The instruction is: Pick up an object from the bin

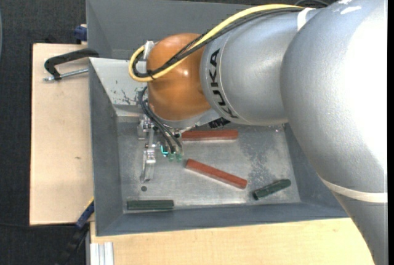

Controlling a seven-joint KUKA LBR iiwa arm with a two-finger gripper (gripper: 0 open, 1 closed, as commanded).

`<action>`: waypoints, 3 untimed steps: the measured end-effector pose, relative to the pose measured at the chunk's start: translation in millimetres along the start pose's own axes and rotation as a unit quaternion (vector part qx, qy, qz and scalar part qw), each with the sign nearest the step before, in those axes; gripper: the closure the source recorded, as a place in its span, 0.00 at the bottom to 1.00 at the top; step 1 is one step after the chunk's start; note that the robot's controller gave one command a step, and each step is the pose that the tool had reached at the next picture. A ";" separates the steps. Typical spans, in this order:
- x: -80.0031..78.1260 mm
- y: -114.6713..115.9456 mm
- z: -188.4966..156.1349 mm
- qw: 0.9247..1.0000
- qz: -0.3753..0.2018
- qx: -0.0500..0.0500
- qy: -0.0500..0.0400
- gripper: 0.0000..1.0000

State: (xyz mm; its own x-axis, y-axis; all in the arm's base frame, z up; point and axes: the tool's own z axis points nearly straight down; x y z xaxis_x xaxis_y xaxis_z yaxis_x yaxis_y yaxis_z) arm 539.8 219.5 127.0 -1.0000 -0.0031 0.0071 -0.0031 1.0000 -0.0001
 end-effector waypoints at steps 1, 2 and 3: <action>-2.4 -0.8 -4.6 1.000 0.001 -0.001 -0.004 0.00; -20.3 -45.2 -17.2 0.999 -0.038 -0.002 -0.006 0.00; -10.8 -86.5 -18.4 1.000 0.021 -0.001 -0.004 0.00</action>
Offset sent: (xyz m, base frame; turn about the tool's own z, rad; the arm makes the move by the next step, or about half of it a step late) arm 0.0374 -0.0919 0.0270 -0.1342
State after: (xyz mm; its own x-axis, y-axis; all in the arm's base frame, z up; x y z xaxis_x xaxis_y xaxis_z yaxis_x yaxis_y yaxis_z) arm 551.0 133.1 145.3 -0.9992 0.0398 -0.0018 0.0398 0.9992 0.0012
